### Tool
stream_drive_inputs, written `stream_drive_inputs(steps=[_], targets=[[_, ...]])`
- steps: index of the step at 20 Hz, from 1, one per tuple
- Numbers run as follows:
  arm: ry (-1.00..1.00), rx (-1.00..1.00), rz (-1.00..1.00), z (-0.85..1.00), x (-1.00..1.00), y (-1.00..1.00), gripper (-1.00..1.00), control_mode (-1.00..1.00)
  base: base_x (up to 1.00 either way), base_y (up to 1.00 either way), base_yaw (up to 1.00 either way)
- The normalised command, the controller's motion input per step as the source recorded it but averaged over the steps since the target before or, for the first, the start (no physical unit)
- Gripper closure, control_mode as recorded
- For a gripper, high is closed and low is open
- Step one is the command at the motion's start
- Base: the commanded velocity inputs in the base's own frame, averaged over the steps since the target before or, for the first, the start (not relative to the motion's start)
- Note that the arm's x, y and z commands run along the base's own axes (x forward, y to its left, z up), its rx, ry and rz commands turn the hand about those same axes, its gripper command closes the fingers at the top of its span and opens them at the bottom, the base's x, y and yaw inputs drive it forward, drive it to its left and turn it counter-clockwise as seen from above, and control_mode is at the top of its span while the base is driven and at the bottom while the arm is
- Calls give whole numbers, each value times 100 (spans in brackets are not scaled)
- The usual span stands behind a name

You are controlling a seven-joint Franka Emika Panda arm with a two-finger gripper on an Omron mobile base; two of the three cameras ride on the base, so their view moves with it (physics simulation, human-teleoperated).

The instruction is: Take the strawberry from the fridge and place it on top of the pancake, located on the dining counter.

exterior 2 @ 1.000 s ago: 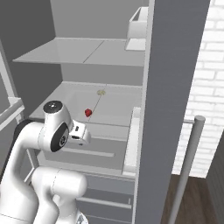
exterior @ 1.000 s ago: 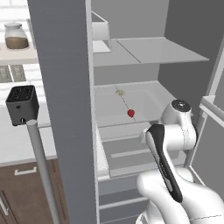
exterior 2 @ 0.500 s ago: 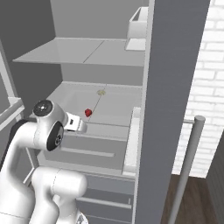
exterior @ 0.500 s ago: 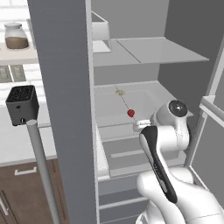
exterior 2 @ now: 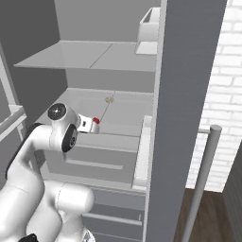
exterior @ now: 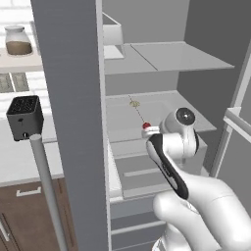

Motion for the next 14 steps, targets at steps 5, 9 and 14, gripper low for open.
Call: stream_drive_inputs(steps=[5,9,14], targets=[[10,0,0,3,59,0,-100,-100,0,0,0],[10,0,0,0,48,0,-100,-100,0,0,0],[0,0,0,-5,28,0,-100,-100,0,0,0]])
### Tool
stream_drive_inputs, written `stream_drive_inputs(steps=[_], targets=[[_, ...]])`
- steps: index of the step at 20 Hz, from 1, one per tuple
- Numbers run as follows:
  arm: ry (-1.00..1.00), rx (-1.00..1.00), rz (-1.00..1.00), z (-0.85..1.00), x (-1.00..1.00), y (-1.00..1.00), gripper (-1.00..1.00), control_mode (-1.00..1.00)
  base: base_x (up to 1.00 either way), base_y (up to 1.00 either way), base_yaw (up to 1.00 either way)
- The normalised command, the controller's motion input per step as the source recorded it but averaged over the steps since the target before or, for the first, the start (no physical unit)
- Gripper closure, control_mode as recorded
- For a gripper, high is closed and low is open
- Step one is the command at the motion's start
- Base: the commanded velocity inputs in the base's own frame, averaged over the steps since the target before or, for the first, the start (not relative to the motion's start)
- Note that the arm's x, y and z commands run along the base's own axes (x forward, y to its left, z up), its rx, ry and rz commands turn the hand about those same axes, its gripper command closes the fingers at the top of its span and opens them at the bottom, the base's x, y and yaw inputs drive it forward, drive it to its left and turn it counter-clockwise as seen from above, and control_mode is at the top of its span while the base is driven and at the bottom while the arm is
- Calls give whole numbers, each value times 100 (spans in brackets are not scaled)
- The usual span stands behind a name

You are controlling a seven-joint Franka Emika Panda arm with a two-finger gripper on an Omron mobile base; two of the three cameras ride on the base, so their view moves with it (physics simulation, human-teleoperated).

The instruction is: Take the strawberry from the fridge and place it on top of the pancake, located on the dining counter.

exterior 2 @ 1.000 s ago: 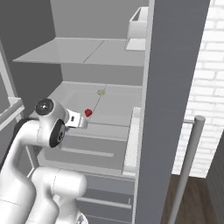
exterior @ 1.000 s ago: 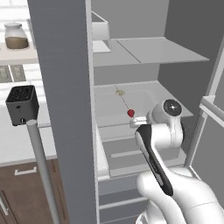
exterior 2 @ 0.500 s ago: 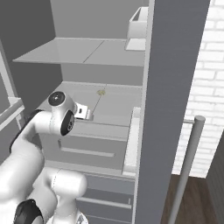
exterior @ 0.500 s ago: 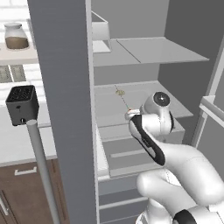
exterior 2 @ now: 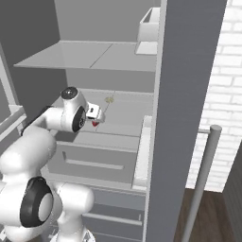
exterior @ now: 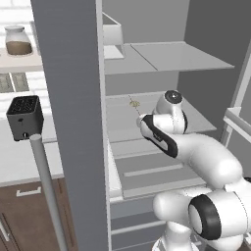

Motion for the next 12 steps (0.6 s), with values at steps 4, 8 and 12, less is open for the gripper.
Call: stream_drive_inputs(steps=[4,8,12], targets=[[0,-1,0,-23,17,0,-100,-100,0,0,0],[0,-1,0,-18,22,0,-100,-100,0,0,0],[1,0,0,0,31,0,-100,-100,0,0,0]])
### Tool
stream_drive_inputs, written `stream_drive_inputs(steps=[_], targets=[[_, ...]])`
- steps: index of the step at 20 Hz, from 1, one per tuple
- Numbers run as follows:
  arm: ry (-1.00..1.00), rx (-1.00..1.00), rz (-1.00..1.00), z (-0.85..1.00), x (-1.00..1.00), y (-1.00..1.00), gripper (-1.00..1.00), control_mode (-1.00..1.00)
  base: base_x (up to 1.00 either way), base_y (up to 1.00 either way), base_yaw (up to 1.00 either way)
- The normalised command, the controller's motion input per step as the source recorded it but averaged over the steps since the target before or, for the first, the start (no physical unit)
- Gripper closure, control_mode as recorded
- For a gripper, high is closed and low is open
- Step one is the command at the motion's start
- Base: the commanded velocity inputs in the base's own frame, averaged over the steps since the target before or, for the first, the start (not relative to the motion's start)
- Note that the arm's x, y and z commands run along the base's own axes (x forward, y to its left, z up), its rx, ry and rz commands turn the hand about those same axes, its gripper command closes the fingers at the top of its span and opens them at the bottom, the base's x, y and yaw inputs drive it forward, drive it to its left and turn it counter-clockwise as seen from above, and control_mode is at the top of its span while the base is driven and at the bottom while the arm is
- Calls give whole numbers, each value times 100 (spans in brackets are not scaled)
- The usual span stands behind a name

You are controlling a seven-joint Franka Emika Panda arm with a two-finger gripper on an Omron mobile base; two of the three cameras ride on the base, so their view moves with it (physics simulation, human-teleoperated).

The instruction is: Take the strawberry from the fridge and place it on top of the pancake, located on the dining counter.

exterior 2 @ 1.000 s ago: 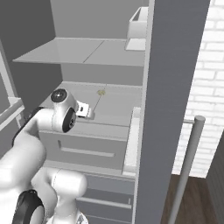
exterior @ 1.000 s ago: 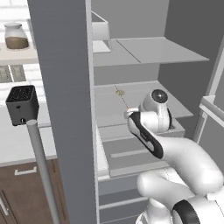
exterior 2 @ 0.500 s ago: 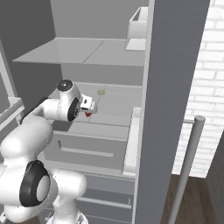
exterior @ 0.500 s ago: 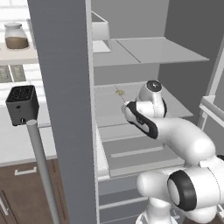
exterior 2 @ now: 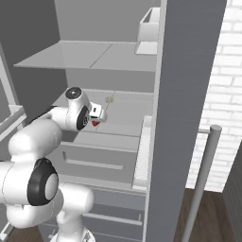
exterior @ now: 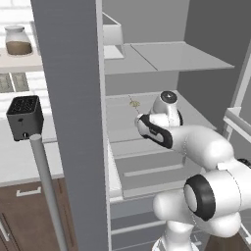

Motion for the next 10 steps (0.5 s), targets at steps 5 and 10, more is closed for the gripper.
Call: stream_drive_inputs(steps=[5,10], targets=[[3,0,0,-3,33,0,-100,-100,0,0,0],[5,0,0,-17,27,0,-100,-100,0,0,0]])
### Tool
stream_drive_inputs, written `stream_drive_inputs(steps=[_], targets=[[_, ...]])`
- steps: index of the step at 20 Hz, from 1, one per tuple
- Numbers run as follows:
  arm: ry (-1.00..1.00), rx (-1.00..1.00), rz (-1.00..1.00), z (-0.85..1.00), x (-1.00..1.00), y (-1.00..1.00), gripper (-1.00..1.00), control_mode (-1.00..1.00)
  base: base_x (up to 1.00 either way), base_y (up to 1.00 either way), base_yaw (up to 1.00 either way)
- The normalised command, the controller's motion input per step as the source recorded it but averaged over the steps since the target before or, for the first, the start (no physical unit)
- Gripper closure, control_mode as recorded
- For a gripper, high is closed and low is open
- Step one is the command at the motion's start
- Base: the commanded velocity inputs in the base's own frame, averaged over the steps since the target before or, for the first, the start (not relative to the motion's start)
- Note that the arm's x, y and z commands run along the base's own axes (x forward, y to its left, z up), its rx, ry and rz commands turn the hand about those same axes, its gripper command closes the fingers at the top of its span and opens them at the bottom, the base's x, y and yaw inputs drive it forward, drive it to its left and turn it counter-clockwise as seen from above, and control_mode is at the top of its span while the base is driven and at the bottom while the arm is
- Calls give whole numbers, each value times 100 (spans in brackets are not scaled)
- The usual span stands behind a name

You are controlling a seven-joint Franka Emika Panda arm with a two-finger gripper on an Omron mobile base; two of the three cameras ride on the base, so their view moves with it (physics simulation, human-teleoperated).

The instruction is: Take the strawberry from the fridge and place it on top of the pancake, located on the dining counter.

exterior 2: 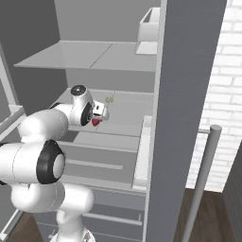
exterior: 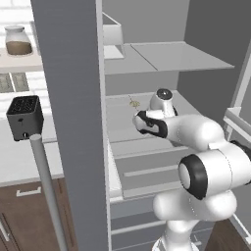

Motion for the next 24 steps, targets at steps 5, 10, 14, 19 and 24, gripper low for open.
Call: stream_drive_inputs(steps=[5,10,14,19,24], targets=[[8,0,0,-28,11,0,-100,-100,0,0,0],[3,0,0,-21,15,0,-100,-100,0,0,0],[0,0,0,-13,23,0,-100,-100,0,0,0],[2,0,0,-15,14,0,-100,-100,0,0,0],[5,0,0,-8,7,0,100,-100,0,0,0]])
